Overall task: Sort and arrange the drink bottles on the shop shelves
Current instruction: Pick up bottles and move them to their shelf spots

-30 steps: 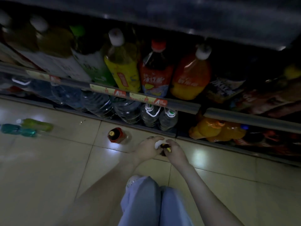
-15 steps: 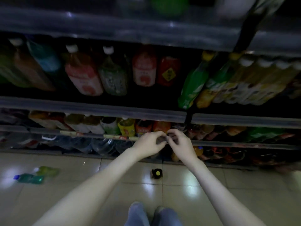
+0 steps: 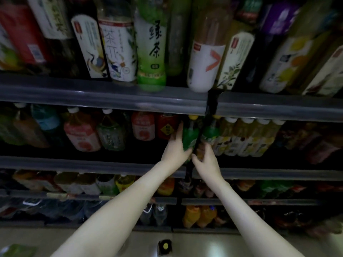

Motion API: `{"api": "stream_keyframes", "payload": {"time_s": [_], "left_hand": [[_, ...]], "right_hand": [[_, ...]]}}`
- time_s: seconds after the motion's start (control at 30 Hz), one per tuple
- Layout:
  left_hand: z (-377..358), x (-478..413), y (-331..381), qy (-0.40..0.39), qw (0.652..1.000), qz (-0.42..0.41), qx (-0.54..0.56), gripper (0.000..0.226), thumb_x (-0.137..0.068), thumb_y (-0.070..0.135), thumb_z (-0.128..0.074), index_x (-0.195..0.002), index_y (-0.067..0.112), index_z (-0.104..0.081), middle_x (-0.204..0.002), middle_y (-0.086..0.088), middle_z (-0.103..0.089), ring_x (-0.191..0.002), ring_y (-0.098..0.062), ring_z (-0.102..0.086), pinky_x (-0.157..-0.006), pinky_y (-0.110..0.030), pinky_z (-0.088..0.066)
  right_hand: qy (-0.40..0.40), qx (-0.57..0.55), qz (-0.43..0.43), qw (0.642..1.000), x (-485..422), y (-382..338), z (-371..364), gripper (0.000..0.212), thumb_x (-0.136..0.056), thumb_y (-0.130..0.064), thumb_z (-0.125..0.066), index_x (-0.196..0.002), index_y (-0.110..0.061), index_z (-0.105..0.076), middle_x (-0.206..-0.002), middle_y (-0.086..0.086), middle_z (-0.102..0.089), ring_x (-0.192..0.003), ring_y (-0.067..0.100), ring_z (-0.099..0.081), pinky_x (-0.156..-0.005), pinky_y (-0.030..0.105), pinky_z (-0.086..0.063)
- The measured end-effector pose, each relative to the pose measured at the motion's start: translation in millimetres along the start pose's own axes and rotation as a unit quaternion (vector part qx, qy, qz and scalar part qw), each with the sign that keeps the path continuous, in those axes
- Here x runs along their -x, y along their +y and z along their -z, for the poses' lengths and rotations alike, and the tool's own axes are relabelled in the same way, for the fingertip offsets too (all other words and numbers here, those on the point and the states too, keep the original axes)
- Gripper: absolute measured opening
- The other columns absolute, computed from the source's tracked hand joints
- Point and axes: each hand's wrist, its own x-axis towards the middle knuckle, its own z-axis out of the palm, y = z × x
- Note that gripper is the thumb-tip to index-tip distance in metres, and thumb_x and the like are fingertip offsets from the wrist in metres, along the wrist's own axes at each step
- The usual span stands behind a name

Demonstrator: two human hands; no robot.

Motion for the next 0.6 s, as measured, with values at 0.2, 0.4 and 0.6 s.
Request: {"api": "stream_keyframes", "payload": {"time_s": [0.2,0.4,0.6], "left_hand": [[-19,-25,4,0.042,0.998,0.051,-0.001,0.076,-0.086,0.031,-0.067,-0.146,0.013,-0.023,-0.135,-0.016,-0.046,-0.123,-0.033,-0.046,-0.085,-0.033,-0.047],[-17,-4,1,0.039,0.999,0.019,-0.004,0.073,-0.078,0.035,-0.075,-0.137,0.020,-0.034,-0.131,-0.012,-0.049,-0.118,-0.030,-0.050,-0.084,-0.031,-0.047],[-9,12,5,0.034,0.999,0.025,0.013,0.078,-0.082,0.039,-0.073,-0.144,0.026,-0.028,-0.130,-0.004,-0.058,-0.114,-0.024,-0.059,-0.081,-0.024,-0.048]], "right_hand": [[-0.074,0.016,0.001,0.997,-11,7,12,0.065,-0.096,-0.014,-0.054,-0.152,-0.018,-0.023,-0.153,0.000,-0.033,-0.139,0.014,-0.033,-0.106,0.019,-0.028],[-0.008,0.028,0.015,0.999,-16,20,22,0.048,-0.094,-0.014,-0.056,-0.139,-0.011,-0.040,-0.134,0.008,-0.051,-0.121,0.018,-0.050,-0.101,0.029,-0.043],[0.059,0.058,-0.073,0.994,-35,29,39,0.053,-0.092,-0.019,-0.062,-0.136,-0.003,-0.037,-0.131,0.014,-0.049,-0.121,0.028,-0.049,-0.093,0.032,-0.046]]}}
